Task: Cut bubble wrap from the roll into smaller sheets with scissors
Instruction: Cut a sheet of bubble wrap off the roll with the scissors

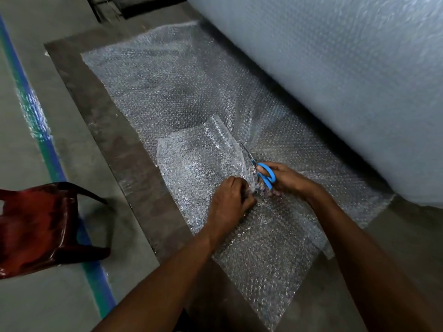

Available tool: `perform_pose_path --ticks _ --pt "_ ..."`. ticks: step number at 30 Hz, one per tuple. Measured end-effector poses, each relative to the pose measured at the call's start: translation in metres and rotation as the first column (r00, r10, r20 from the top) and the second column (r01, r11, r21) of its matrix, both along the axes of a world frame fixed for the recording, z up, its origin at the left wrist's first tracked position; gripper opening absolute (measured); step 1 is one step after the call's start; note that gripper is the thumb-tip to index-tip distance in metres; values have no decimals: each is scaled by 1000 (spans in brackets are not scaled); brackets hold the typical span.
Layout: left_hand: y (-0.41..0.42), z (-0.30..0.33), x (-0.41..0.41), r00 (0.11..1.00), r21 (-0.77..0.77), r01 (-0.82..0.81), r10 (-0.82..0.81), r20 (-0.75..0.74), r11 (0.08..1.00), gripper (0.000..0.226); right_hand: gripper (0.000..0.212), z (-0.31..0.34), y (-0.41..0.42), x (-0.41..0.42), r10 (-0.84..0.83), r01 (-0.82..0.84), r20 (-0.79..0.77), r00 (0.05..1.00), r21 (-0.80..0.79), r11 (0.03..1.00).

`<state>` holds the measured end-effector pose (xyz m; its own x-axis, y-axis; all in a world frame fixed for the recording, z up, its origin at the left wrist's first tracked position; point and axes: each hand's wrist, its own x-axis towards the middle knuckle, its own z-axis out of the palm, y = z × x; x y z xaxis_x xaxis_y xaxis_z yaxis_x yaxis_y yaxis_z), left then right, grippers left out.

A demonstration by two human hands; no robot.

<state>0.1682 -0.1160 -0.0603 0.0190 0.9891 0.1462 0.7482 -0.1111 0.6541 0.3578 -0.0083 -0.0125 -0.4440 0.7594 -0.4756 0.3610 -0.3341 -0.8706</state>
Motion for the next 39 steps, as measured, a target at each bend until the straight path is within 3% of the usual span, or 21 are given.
perform_pose_path --ticks 8,13,19,25,39 --pt "0 3 -1 1000 -6 -4 4 1 1000 28 18 2 17 -15 47 -47 4 999 6 999" --pt "-1 3 -3 1000 -22 2 -2 22 1000 29 34 -2 32 -22 65 -65 -6 998 8 998" --pt "-4 5 -3 999 -41 2 -1 32 999 33 39 -1 42 -29 69 -69 34 997 -6 998" --pt "-4 7 -2 1000 -31 -6 7 25 999 35 19 -3 52 -39 84 -84 0 996 52 995" --pt "-3 8 -3 1000 -39 1 0 30 999 35 25 -14 77 -60 65 -68 37 997 86 994"
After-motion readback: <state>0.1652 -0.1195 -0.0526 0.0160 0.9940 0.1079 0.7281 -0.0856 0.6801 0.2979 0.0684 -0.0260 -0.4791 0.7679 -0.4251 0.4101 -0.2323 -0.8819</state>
